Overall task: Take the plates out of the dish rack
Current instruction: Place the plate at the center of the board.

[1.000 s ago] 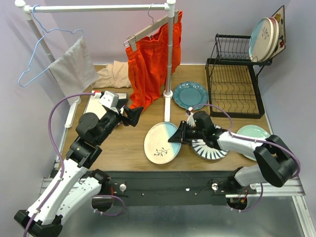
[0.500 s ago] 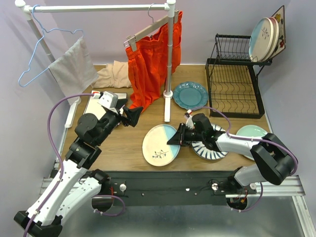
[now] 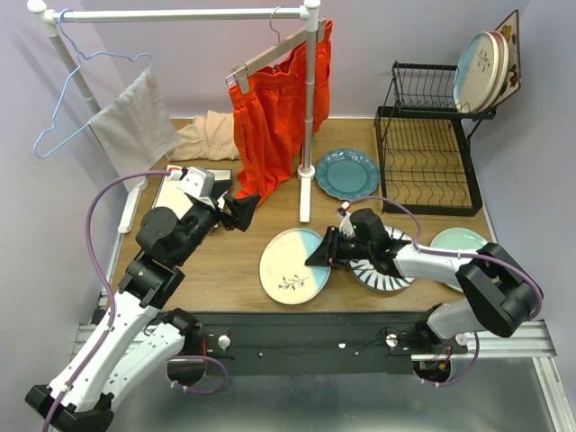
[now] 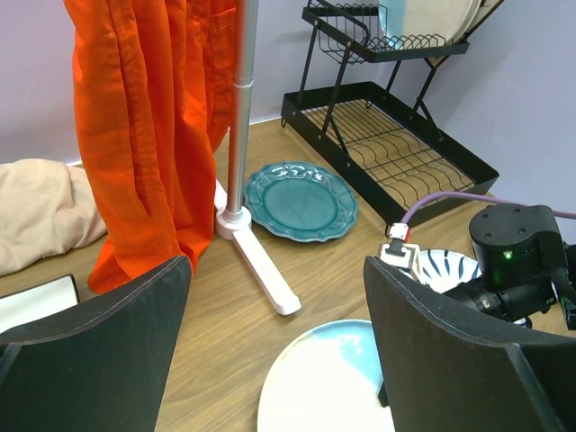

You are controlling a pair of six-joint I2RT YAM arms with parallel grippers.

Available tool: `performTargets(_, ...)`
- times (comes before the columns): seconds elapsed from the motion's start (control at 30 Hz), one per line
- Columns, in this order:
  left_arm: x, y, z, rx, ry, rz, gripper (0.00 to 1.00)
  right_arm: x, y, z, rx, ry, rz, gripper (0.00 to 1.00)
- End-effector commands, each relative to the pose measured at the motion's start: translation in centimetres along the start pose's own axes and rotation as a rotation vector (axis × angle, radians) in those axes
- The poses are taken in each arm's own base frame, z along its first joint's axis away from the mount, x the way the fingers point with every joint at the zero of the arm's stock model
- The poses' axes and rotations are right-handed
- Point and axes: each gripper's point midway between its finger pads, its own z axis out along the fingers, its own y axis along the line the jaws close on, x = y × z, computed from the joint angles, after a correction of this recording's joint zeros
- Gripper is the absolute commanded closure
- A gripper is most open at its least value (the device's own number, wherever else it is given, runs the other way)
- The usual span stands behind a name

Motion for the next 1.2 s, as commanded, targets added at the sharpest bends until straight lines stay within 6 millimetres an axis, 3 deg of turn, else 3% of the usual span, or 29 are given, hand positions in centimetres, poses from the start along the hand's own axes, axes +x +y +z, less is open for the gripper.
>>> performTargets(0.0,-0.4,0.1,-0.3,-0.007,-0.009,-0.002,0.13,-0.4,0.2,-0.1,0.005,-0.025,-0.043,0.59)
performTargets(0.33,-0.1,0.1,-0.1,-0.005,-0.001,-0.004,0.13,-0.4,-1.0,-0.3,0.079,-0.017,-0.064,0.5)
performTargets(0.53,-0.1,0.2,-0.1,-0.01,0.0,-0.006,0.13,-1.4,-2.0,-0.1,0.162,-0.033,-0.109,0.46)
performTargets(0.6,0.1,0.2,0.1,-0.008,0.006,-0.006,0.13,-2.2,-2.0,0.1,0.19,-0.045,-0.121,0.46)
performTargets(0.9,0.2,0.5,0.1,-0.023,0.01,-0.004,0.13,-2.4,-5.5,0.8,0.349,-0.006,-0.156,0.45)
performTargets(1.17,0.3,0.4,0.2,-0.021,0.013,-0.004,0.13,-1.9,-6.1,0.4,0.367,-0.004,-0.149,0.45)
